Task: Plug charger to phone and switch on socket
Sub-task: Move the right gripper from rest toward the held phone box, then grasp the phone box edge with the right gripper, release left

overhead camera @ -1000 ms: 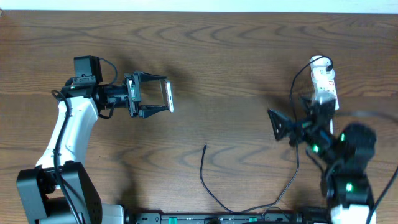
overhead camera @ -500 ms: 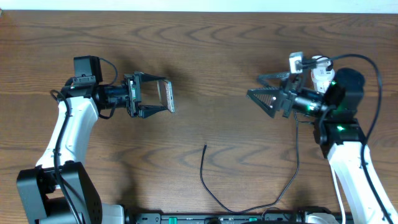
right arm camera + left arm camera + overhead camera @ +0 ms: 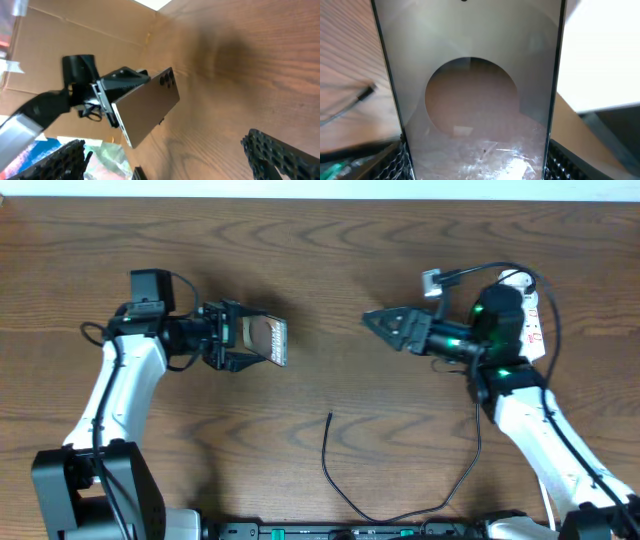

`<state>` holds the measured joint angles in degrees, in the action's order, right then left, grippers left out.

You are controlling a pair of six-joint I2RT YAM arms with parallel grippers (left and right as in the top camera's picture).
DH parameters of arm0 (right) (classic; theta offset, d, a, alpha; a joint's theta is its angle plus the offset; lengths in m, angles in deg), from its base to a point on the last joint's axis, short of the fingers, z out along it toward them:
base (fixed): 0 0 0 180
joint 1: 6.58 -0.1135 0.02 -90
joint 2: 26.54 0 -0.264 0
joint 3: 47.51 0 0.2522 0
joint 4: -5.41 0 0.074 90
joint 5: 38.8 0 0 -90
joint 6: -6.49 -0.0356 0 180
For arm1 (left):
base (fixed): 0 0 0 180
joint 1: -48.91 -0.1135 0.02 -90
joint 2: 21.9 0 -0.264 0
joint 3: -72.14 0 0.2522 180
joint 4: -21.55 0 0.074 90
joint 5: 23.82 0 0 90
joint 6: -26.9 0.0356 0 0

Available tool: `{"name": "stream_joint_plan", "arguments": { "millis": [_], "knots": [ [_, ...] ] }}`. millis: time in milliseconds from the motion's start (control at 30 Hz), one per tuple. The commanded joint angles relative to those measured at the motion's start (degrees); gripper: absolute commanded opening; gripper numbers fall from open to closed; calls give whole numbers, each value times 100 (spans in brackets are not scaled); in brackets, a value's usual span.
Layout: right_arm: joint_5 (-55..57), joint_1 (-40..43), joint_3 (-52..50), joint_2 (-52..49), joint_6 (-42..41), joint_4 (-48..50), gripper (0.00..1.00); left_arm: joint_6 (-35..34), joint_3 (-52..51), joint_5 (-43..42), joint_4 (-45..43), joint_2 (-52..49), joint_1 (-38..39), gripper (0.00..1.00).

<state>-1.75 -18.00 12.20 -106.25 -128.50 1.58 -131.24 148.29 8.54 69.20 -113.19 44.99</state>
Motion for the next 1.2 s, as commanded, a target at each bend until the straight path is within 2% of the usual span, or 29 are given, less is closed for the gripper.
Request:
{"name": "stream_joint_plan", "arguments": {
  "millis": [0,67,367,600,700,1033,1167],
  "knots": [
    [396,-317,96,-190,-173,35,99,103,85,710,-13,111,278,7],
    [396,-459,96,-319,-170,37,95,103,85,986,-15,111,407,7],
    [446,-1176,96,-1095,-168,149,96,13,85,1888,-11,111,796,7],
    [450,-1641,96,-1523,-168,866,95,-236,85,2647,66,111,951,7],
    [509,-1816,96,-1628,-168,1121,93,-570,85,2861,186,111,1008,7],
    [1154,-2218,96,-1676,-173,1134,87,-1276,85,2741,201,111,1279,7],
    [1342,-2280,96,-1676,-284,1134,80,-1432,85,2590,199,111,1377,7]
  ]
}}
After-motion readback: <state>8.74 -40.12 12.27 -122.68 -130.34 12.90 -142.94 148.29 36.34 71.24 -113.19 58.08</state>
